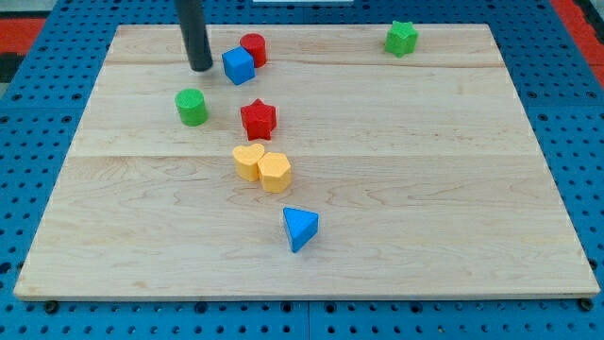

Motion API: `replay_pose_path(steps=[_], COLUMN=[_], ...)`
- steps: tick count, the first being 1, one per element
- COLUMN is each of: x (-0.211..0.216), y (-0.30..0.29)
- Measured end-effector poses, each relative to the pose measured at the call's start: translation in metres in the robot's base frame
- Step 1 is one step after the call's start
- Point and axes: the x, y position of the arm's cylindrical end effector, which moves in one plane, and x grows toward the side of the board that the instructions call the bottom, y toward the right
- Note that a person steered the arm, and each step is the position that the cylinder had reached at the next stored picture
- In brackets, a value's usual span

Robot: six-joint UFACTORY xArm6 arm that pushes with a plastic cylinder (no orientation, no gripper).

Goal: Push the red circle closer to the green star

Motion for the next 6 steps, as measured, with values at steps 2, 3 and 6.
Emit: replay_pose_path(steps=[2,3,6], x=[-0.005,-0.015,-0.038], y=[0.045,0.082,0.222])
